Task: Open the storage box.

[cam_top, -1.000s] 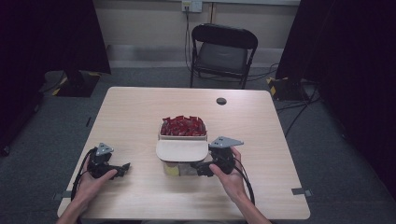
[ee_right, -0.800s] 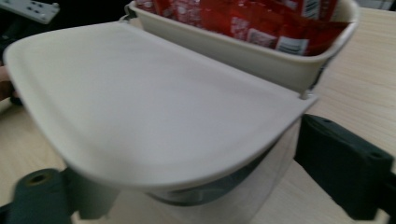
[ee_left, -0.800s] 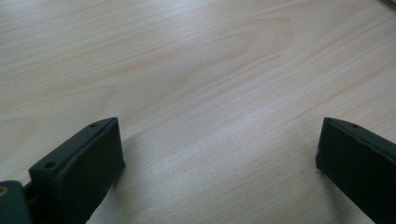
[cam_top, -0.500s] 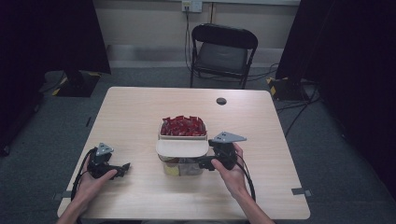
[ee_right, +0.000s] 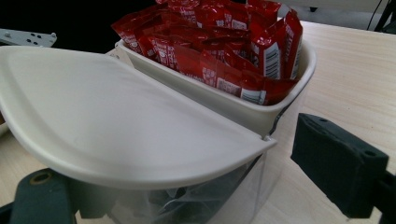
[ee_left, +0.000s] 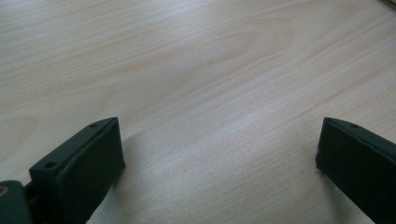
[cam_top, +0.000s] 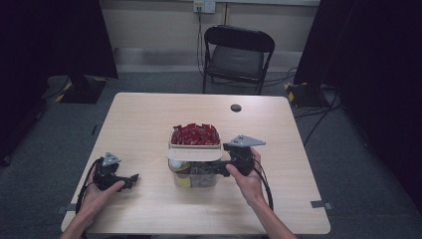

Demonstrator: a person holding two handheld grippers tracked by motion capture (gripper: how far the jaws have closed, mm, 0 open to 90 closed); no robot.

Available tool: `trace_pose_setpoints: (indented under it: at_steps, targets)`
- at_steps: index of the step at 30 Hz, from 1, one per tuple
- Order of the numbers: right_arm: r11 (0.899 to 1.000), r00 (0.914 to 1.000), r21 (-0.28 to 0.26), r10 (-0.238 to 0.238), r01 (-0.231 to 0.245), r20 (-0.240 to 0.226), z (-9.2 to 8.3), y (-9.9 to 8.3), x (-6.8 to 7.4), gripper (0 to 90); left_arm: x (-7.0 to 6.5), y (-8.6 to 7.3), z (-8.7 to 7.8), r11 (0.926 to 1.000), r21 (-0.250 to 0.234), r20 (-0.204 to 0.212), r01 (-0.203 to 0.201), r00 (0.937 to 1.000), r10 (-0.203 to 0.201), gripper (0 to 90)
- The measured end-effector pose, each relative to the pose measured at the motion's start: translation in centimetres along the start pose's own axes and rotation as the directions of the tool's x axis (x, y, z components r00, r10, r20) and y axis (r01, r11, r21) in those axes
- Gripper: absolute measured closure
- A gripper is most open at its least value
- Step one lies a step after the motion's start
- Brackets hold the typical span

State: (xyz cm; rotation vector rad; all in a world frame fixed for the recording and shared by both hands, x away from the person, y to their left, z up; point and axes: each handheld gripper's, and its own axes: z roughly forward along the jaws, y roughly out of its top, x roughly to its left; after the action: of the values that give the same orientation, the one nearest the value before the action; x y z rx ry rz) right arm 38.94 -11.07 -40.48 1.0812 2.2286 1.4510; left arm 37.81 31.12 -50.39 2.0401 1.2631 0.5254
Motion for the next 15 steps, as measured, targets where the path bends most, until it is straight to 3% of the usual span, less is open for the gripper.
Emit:
trace_pose_setpoints:
  at_steps: [15]
  targets:
    - [1.0, 0.9995, -0.011, 0.017, -0.018, -0.027, 0.54, 0.04, -0.24, 13.2, 0.0, 0.0, 0.0, 1.0, 0.0, 0.0, 0.0, 1.0, 0.0, 0.3]
